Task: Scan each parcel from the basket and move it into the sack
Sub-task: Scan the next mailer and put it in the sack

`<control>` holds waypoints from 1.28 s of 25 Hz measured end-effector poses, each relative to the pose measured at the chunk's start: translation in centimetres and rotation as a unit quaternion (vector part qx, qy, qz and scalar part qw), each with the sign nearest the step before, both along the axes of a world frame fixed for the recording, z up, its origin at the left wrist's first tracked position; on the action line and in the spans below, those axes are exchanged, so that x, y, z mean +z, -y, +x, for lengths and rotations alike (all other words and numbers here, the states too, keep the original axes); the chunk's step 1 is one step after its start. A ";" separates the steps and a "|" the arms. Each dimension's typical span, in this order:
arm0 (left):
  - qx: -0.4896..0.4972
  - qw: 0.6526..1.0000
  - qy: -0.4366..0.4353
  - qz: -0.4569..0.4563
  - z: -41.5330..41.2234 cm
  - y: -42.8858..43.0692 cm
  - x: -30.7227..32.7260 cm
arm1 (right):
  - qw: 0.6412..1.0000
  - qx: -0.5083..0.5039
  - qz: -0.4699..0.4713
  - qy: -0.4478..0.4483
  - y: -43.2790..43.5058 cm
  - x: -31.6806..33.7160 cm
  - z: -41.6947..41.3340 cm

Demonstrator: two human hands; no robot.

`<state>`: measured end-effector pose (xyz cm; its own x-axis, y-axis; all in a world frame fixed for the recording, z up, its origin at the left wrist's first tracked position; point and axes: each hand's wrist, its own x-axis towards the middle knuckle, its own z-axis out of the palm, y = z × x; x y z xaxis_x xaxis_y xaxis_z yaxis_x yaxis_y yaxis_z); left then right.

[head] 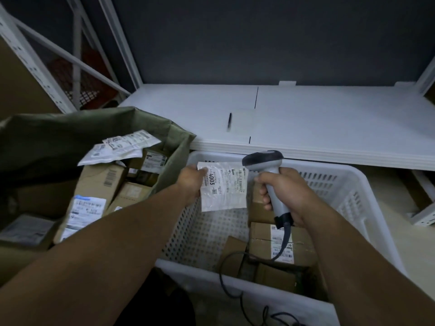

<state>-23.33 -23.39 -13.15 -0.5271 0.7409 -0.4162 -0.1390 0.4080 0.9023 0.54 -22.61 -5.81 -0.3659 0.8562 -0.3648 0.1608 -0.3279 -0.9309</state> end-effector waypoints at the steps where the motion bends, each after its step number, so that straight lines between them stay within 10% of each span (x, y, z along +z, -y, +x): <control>1: 0.012 1.000 0.011 0.019 0.0 0.3 0.5 | 1.000 -0.006 0.008 -0.006 0.2 0.4 0.0; 19: 0.091 0.948 0.266 0.149 2.3 2.7 5.4 | 0.990 -0.097 0.011 -0.102 0.6 1.7 0.1; 32: -0.006 0.948 0.295 0.123 3.6 3.0 5.8 | 0.983 -0.125 0.014 -0.133 0.0 1.3 -1.0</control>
<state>-19.75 -26.40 -7.32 -0.2478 0.8584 -0.4492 -0.6452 0.1997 0.7375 -0.42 -22.57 -4.49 -0.2222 0.9397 -0.2600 -0.1723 -0.3004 -0.9381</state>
